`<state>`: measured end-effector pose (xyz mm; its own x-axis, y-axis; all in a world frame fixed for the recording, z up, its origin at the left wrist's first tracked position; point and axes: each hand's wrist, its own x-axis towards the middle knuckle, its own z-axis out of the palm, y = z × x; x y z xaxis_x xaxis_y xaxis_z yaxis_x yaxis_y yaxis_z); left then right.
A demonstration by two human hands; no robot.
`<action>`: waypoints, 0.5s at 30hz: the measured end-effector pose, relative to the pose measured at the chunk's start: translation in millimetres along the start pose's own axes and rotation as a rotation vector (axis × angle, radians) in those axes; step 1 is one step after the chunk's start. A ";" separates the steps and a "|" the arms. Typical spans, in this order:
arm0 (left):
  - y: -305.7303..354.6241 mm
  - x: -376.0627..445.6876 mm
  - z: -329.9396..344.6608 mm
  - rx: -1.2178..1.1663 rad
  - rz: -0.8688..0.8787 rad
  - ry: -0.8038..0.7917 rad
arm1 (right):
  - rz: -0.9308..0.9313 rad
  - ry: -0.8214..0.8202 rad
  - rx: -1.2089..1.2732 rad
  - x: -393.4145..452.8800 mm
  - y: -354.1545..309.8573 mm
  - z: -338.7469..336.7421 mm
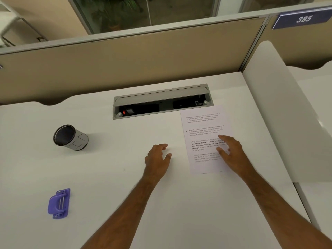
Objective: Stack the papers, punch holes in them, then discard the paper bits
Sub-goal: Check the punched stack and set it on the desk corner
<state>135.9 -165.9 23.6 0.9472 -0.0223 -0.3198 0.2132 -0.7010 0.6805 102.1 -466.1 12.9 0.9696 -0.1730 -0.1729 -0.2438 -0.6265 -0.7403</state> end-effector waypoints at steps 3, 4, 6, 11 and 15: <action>-23.3 -16.5 -12.9 0.099 0.025 0.028 | -0.069 -0.017 -0.019 -11.5 -11.8 15.3; -31.8 -21.5 -17.4 0.125 0.029 0.035 | -0.104 -0.024 -0.037 -14.5 -15.9 20.5; -48.0 -30.8 -26.5 0.162 0.028 0.056 | -0.164 -0.048 -0.078 -19.3 -24.9 30.5; -83.3 -52.7 -50.4 0.172 -0.008 0.124 | -0.191 -0.088 -0.107 -29.2 -46.8 50.0; -108.1 -68.7 -68.0 0.162 -0.044 0.150 | -0.179 -0.099 -0.063 -38.5 -65.1 66.3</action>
<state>64.1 -40.1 16.8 0.9654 0.1091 -0.2368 0.2257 -0.8043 0.5497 82.0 -368.2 24.7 0.9940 0.0182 -0.1075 -0.0657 -0.6871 -0.7236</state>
